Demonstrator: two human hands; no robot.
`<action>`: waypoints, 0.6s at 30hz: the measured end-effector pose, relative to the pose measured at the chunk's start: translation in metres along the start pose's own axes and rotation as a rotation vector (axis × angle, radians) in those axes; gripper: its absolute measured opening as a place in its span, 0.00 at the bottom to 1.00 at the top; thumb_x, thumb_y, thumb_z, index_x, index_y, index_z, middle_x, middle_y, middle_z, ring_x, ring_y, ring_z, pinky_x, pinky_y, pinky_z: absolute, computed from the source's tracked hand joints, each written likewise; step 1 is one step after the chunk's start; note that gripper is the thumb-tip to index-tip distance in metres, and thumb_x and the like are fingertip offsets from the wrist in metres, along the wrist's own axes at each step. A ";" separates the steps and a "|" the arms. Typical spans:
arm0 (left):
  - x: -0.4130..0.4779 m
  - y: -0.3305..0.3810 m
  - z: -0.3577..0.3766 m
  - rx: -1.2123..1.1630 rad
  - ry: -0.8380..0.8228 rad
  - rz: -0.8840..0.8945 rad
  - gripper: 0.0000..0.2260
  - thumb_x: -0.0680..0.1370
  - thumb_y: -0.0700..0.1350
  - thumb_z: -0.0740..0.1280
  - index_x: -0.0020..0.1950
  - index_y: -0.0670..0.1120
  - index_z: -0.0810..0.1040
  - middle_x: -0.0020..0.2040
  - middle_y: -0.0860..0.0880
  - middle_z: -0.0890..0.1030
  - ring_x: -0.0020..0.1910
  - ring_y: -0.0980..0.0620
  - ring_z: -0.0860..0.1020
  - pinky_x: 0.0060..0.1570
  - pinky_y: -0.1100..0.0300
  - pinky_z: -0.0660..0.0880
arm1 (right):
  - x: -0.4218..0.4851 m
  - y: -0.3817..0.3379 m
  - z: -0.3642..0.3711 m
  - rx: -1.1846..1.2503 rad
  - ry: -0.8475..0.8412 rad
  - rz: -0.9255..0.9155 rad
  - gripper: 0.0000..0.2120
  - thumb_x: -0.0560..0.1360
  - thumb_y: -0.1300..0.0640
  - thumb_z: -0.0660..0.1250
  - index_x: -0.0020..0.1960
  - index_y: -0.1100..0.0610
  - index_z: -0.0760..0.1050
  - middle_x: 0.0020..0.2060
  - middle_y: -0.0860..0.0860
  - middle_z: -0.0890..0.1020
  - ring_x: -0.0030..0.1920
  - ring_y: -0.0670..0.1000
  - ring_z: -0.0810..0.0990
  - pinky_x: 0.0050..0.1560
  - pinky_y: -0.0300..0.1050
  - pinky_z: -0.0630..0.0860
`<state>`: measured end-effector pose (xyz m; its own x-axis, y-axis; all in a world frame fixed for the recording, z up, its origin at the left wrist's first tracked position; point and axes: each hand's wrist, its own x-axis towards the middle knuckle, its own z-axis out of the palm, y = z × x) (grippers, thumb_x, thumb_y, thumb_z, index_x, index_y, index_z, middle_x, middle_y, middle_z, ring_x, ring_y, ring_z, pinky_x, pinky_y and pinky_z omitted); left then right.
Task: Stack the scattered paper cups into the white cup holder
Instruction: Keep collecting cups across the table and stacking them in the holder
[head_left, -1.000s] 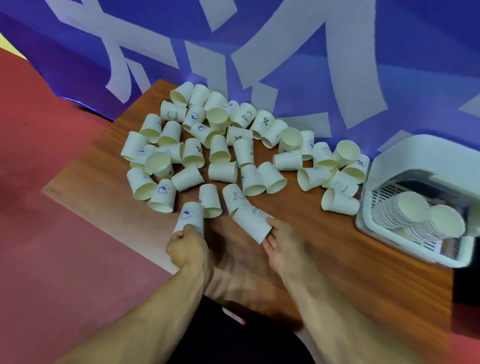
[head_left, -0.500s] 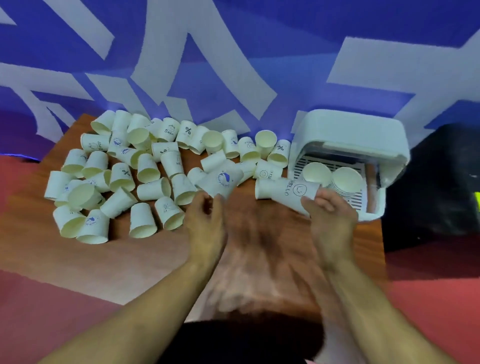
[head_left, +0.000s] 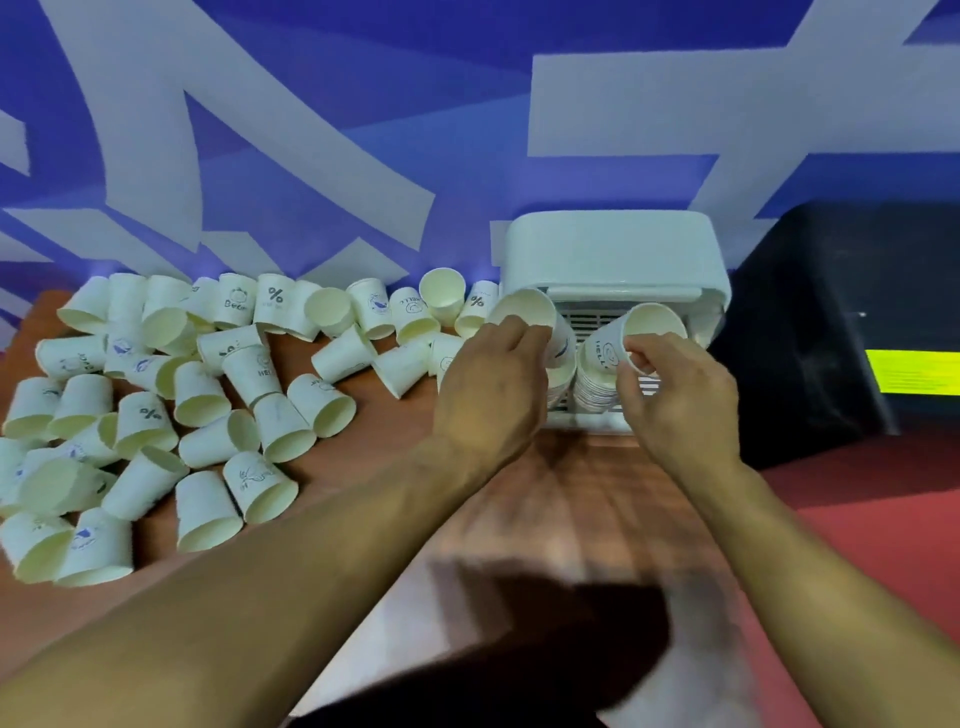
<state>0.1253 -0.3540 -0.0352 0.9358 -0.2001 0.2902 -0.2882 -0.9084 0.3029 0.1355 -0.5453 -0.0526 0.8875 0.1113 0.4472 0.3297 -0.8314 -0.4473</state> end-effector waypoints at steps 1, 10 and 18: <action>0.001 -0.003 0.004 0.034 -0.039 0.030 0.09 0.73 0.38 0.56 0.48 0.43 0.74 0.42 0.44 0.74 0.38 0.42 0.71 0.35 0.51 0.66 | -0.001 0.003 0.006 -0.027 -0.025 -0.031 0.07 0.71 0.60 0.68 0.49 0.59 0.79 0.38 0.53 0.80 0.39 0.57 0.78 0.39 0.50 0.76; 0.006 -0.008 0.030 0.211 -0.335 0.177 0.17 0.68 0.41 0.66 0.57 0.43 0.78 0.45 0.44 0.77 0.42 0.43 0.73 0.42 0.52 0.69 | 0.003 0.014 0.043 -0.128 -0.151 -0.098 0.08 0.75 0.57 0.66 0.41 0.59 0.80 0.33 0.54 0.78 0.35 0.59 0.76 0.45 0.55 0.70; 0.009 -0.017 0.050 0.091 -0.467 0.197 0.21 0.69 0.43 0.60 0.60 0.39 0.77 0.45 0.41 0.76 0.42 0.42 0.71 0.45 0.50 0.69 | -0.001 0.021 0.056 -0.088 -0.227 -0.066 0.09 0.76 0.57 0.65 0.37 0.56 0.77 0.31 0.51 0.76 0.35 0.56 0.74 0.40 0.50 0.68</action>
<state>0.1485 -0.3586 -0.0836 0.8622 -0.4948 -0.1086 -0.4692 -0.8608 0.1973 0.1594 -0.5326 -0.1063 0.9177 0.2787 0.2832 0.3693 -0.8612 -0.3492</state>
